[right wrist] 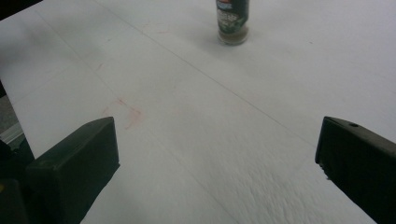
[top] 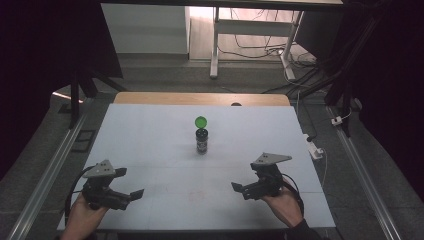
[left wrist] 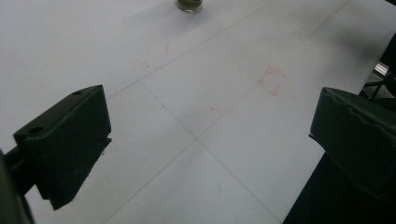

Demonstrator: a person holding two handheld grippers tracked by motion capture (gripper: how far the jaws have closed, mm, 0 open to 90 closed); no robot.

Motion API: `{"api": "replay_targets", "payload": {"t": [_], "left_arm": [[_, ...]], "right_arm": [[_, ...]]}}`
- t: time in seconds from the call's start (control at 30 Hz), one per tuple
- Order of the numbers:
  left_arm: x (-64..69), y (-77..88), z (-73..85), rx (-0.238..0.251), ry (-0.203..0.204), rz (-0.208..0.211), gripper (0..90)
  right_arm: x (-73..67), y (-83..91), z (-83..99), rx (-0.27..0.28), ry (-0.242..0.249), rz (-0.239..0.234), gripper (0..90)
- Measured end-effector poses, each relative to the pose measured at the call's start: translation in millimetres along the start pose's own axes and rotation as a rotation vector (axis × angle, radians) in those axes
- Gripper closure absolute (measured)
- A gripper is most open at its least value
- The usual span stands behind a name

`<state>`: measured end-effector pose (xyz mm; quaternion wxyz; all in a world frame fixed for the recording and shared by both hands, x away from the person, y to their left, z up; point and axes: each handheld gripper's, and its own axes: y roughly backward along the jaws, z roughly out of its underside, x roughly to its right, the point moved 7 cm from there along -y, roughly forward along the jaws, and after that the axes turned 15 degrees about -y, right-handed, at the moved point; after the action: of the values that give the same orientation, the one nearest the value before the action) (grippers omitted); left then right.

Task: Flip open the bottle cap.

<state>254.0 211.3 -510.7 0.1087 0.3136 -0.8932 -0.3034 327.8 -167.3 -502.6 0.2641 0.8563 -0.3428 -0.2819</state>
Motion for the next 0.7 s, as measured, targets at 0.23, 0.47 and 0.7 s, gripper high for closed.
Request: {"api": "replay_targets", "payload": {"t": [0.23, 0.47, 0.7], "left_arm": [[3.2, 19.6, 17.9, 0.014, 0.038, -0.038, 0.0], [3.3, 36.9, 42.4, 0.026, 0.096, -0.064, 0.0], [1.8, 43.9, 59.3, 0.004, 0.112, -0.093, 0.0]], "right_arm": [[14.8, 26.6, 15.6, 0.05, -0.038, 0.056, 0.0], [30.6, 51.4, 34.7, 0.079, -0.103, 0.092, 0.0], [43.1, 63.7, 51.4, 0.062, -0.15, 0.136, 0.0]]}}
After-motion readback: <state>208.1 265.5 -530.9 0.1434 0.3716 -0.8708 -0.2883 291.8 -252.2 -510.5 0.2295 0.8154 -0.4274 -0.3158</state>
